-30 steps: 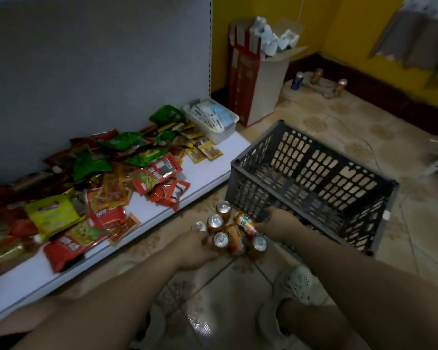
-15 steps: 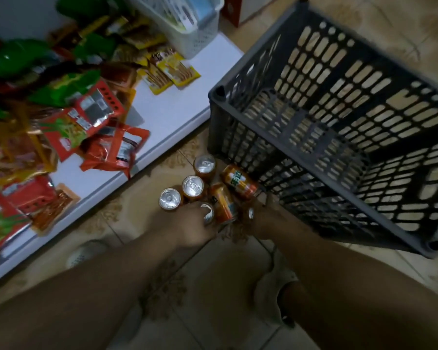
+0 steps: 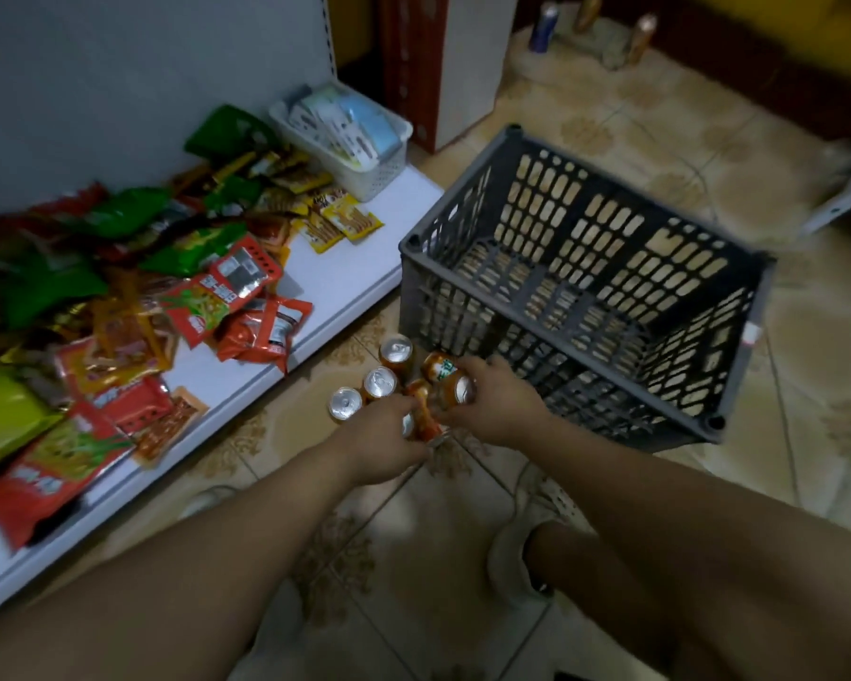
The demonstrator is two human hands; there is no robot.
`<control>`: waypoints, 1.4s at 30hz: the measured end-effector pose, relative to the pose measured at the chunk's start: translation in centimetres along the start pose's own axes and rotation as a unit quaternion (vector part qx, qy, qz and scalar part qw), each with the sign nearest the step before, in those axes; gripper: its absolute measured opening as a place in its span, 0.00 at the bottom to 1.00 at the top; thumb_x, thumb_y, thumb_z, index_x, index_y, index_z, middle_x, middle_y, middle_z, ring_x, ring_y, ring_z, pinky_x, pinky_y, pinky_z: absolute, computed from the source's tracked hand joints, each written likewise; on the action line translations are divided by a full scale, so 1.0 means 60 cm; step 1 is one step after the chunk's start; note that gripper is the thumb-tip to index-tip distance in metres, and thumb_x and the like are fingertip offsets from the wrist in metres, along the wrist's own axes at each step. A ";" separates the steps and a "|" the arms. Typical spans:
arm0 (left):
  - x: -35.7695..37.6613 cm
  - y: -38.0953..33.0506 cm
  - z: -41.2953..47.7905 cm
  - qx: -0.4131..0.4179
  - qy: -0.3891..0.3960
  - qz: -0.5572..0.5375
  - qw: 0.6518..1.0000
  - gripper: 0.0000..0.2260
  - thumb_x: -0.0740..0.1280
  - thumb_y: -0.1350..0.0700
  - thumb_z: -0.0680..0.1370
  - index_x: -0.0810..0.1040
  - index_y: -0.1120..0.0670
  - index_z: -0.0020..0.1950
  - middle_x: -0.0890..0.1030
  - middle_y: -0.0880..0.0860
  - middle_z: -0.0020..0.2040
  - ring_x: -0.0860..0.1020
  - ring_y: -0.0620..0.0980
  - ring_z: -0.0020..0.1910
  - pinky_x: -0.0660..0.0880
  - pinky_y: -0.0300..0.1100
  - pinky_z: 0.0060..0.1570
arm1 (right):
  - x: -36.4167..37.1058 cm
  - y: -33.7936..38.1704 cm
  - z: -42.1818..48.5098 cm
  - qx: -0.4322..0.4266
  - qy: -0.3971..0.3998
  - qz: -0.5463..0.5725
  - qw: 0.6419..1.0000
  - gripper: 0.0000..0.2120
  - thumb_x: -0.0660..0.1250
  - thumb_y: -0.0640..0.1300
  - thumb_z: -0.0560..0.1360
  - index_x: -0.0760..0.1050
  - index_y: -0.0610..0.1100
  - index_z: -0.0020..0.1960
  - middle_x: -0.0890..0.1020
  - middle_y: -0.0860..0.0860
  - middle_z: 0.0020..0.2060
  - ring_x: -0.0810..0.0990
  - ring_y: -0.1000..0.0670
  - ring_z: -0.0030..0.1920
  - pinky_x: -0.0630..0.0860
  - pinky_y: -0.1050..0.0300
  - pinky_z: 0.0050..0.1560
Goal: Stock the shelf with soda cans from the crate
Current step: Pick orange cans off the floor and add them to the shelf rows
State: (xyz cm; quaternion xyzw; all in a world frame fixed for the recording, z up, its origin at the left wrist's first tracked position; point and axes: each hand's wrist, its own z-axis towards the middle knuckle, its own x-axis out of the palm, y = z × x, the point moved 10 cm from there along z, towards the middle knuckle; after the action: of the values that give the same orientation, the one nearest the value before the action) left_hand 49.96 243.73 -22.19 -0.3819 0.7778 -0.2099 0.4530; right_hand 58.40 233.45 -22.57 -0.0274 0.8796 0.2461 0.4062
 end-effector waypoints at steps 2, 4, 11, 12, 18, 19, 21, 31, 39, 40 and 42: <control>-0.029 -0.040 -0.047 0.037 -0.032 -0.034 0.998 0.16 0.73 0.54 0.68 0.74 0.45 0.53 0.79 0.47 0.51 0.78 0.47 0.50 0.73 0.42 0.44 | -0.057 0.063 -0.057 -0.053 -0.047 0.032 0.997 0.36 0.71 0.59 0.68 0.62 0.55 0.72 0.68 0.49 0.66 0.73 0.44 0.62 0.73 0.51 0.58; -0.067 -0.075 -0.102 0.060 -0.081 -0.098 0.990 0.25 0.75 0.56 0.65 0.72 0.46 0.59 0.80 0.46 0.53 0.78 0.43 0.52 0.77 0.43 0.50 | -0.112 0.125 -0.122 -0.108 -0.114 0.062 0.986 0.34 0.71 0.58 0.68 0.64 0.56 0.70 0.71 0.51 0.65 0.73 0.47 0.61 0.73 0.53 0.57; -0.227 -0.172 -0.303 0.120 -0.220 -0.255 0.934 0.33 0.76 0.63 0.67 0.64 0.44 0.65 0.78 0.45 0.54 0.79 0.41 0.50 0.75 0.30 0.45 | -0.263 0.283 -0.318 -0.219 -0.257 0.330 0.882 0.25 0.66 0.57 0.63 0.70 0.58 0.60 0.78 0.52 0.52 0.78 0.50 0.52 0.77 0.51 0.52; -0.250 -0.185 -0.334 0.123 -0.232 -0.265 0.928 0.32 0.76 0.61 0.67 0.64 0.44 0.65 0.78 0.45 0.54 0.78 0.40 0.49 0.76 0.31 0.44 | -0.280 0.304 -0.341 -0.237 -0.262 0.363 0.862 0.22 0.65 0.56 0.64 0.71 0.57 0.58 0.78 0.52 0.50 0.78 0.50 0.50 0.77 0.51 0.51; -0.346 -0.235 -0.495 0.164 -0.245 -0.409 0.863 0.27 0.72 0.54 0.65 0.72 0.51 0.64 0.78 0.58 0.58 0.80 0.58 0.51 0.78 0.55 0.51 | -0.366 0.444 -0.486 -0.359 -0.291 0.452 0.763 0.17 0.63 0.53 0.64 0.72 0.53 0.53 0.76 0.53 0.46 0.78 0.59 0.46 0.76 0.57 0.48; -0.358 -0.246 -0.520 0.184 -0.254 -0.426 0.848 0.23 0.71 0.58 0.68 0.73 0.52 0.62 0.79 0.59 0.57 0.80 0.57 0.50 0.78 0.54 0.50 | -0.375 0.468 -0.513 -0.383 -0.291 0.459 0.747 0.17 0.62 0.50 0.66 0.71 0.50 0.55 0.75 0.54 0.44 0.76 0.65 0.42 0.74 0.63 0.44; -0.386 -0.260 -0.572 0.206 -0.311 -0.408 0.834 0.22 0.72 0.60 0.69 0.72 0.53 0.62 0.80 0.57 0.56 0.80 0.54 0.50 0.79 0.51 0.49 | -0.385 0.508 -0.554 -0.412 -0.291 0.472 0.723 0.14 0.61 0.47 0.69 0.70 0.49 0.55 0.74 0.54 0.42 0.75 0.64 0.39 0.72 0.64 0.42; -0.456 -0.262 -0.755 0.250 -0.444 -0.341 0.790 0.24 0.71 0.62 0.72 0.69 0.50 0.65 0.79 0.53 0.57 0.79 0.48 0.53 0.78 0.42 0.50 | -0.362 0.668 -0.653 -0.477 -0.169 0.377 0.776 0.31 0.70 0.49 0.74 0.60 0.56 0.73 0.72 0.45 0.63 0.78 0.47 0.56 0.81 0.52 0.52; -0.535 -0.178 -0.882 0.196 -0.541 -0.283 0.767 0.29 0.75 0.62 0.69 0.68 0.47 0.65 0.79 0.49 0.54 0.80 0.46 0.50 0.79 0.37 0.43 | -0.290 0.839 -0.673 -0.522 -0.024 0.318 0.791 0.39 0.74 0.44 0.71 0.56 0.58 0.75 0.76 0.55 0.54 0.79 0.49 0.55 0.80 0.45 0.54; -0.543 -0.158 -0.895 0.185 -0.546 -0.280 0.768 0.29 0.75 0.61 0.69 0.68 0.47 0.65 0.78 0.49 0.54 0.80 0.46 0.50 0.80 0.39 0.45 | -0.278 0.863 -0.675 -0.525 -0.015 0.312 0.792 0.39 0.74 0.43 0.71 0.57 0.57 0.75 0.76 0.55 0.53 0.79 0.49 0.54 0.80 0.45 0.54; -0.560 -0.117 -0.925 0.160 -0.558 -0.277 0.766 0.27 0.74 0.59 0.70 0.68 0.45 0.64 0.77 0.49 0.56 0.79 0.47 0.52 0.79 0.47 0.53 | -0.253 0.912 -0.678 -0.527 -0.005 0.303 0.794 0.40 0.75 0.44 0.69 0.58 0.58 0.74 0.76 0.53 0.56 0.79 0.47 0.55 0.79 0.43 0.55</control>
State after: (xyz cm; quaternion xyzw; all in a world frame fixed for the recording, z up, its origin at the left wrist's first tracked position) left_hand 14.82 264.66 28.66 -0.5524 0.2034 -0.1970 0.7840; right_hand 26.46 260.62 33.27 0.0313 0.5747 0.7824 0.2378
